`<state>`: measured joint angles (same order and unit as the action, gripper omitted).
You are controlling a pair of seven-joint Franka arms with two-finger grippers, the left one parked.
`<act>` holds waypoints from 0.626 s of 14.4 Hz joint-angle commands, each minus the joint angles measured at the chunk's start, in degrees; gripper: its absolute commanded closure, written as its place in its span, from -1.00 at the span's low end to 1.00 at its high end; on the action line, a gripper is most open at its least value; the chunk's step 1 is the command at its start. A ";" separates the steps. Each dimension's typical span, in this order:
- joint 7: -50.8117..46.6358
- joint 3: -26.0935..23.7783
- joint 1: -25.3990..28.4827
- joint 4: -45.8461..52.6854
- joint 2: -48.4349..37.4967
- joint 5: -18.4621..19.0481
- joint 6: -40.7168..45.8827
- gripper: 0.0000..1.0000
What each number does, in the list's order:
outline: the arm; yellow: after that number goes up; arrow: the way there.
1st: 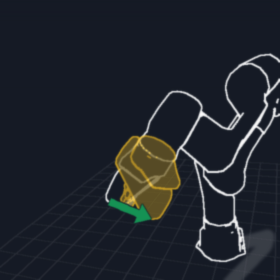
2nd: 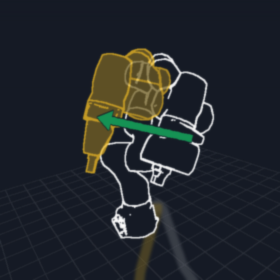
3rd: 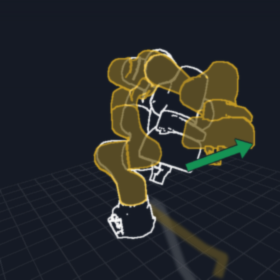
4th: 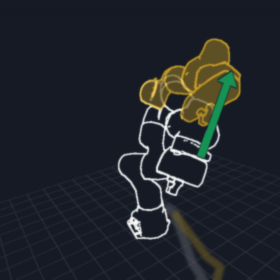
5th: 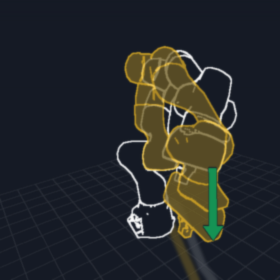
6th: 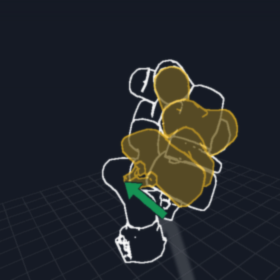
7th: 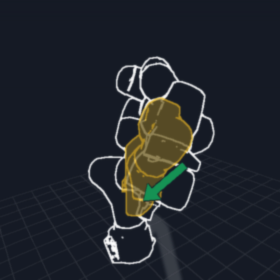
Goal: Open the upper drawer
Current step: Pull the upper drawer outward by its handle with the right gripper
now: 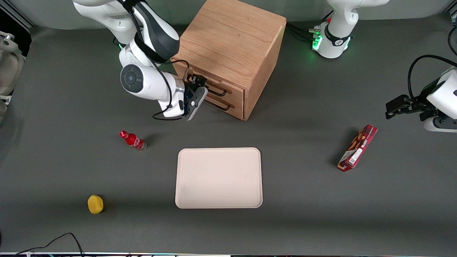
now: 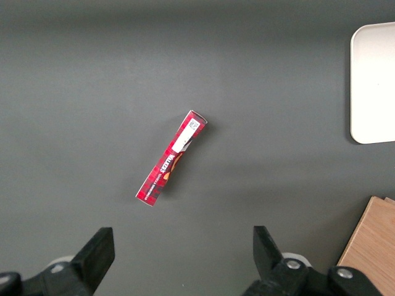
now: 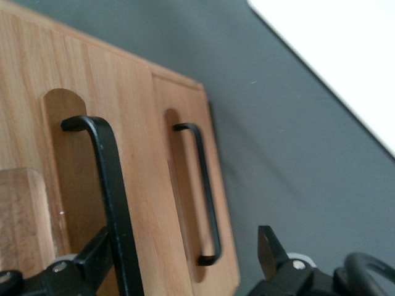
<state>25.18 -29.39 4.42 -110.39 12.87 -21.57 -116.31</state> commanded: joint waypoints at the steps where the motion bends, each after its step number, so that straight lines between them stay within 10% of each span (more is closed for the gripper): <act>1: 0.75 1.18 -0.38 5.70 5.58 3.11 -0.24 -1.00; 9: 1.89 7.59 -0.29 17.29 13.14 6.63 5.46 -1.00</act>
<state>26.09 -23.09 3.68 -98.48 22.60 -16.24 -113.91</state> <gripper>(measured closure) 0.000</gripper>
